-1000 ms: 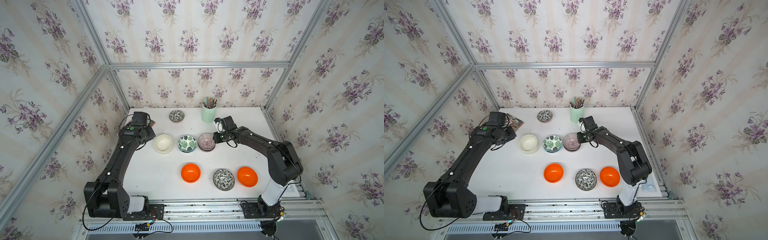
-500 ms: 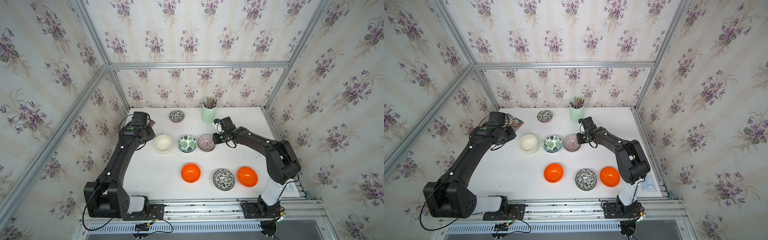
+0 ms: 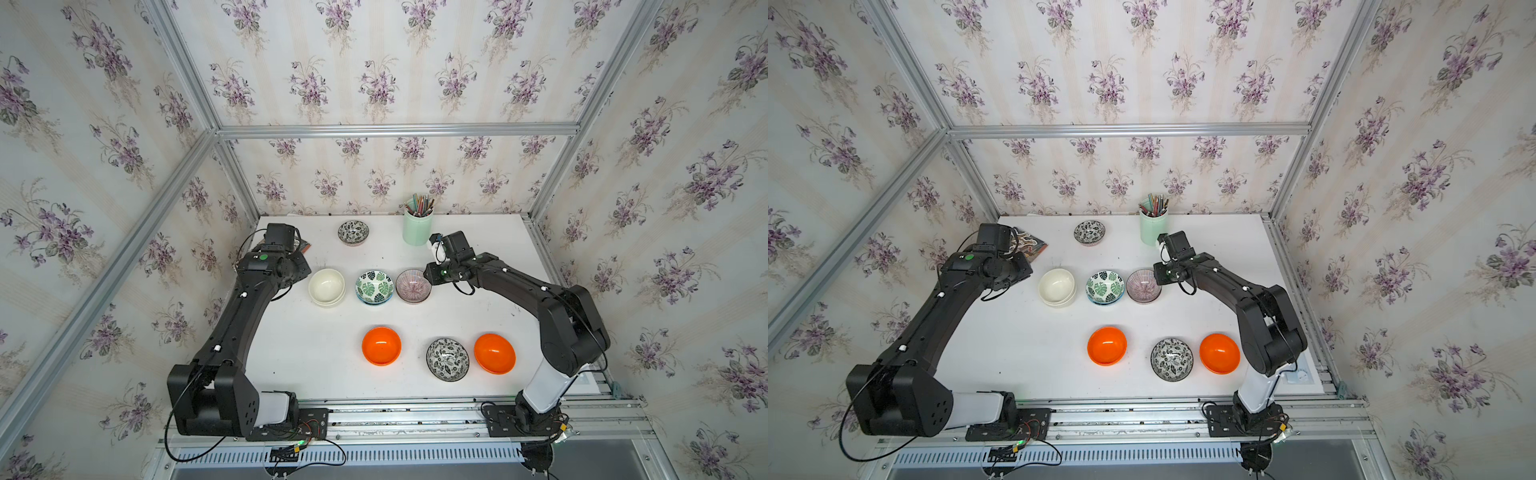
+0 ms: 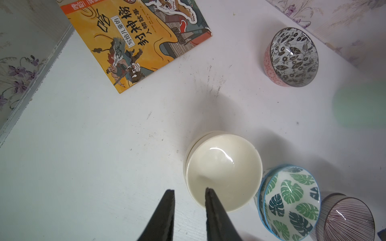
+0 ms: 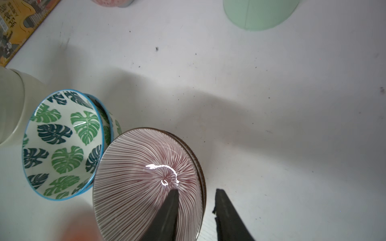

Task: Stack the bowls
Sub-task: Place the bowl in the bowl.

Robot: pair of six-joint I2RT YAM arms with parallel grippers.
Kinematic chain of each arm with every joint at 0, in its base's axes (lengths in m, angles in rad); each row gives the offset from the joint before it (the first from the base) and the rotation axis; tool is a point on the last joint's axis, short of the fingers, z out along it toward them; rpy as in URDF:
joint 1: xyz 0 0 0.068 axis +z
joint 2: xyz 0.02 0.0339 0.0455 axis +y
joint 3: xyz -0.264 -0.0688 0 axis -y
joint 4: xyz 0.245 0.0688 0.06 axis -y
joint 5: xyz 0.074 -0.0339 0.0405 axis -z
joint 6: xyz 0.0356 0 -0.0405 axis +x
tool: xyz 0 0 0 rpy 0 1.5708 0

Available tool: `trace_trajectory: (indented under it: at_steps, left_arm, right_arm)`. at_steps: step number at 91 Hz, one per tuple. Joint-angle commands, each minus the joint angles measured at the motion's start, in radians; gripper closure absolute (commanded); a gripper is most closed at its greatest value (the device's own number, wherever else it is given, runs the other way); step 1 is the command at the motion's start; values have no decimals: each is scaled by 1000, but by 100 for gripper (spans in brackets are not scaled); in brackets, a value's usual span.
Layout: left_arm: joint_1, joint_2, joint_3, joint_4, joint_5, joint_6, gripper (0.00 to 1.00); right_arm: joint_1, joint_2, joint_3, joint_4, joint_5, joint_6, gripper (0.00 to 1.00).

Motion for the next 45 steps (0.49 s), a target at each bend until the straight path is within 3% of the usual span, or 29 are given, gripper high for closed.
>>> trace_trajectory:
  at_steps: [1,14,27,45]
  left_arm:
    - [-2,1,13,5,5,-7,70]
    - [-17,13,31,-3,4,2,70]
    - [-33,32,48,-4,6,14,70]
    - [-51,83,64,19,31,13,70]
  right_arm:
    - [1,-54,-8,-33,54,10,59]
    - [-10,-154,-70,-93,95,44,55]
    - [-4,-287,-220,-113,54,99,53]
    - [102,-419,-368,-167,48,165,47]
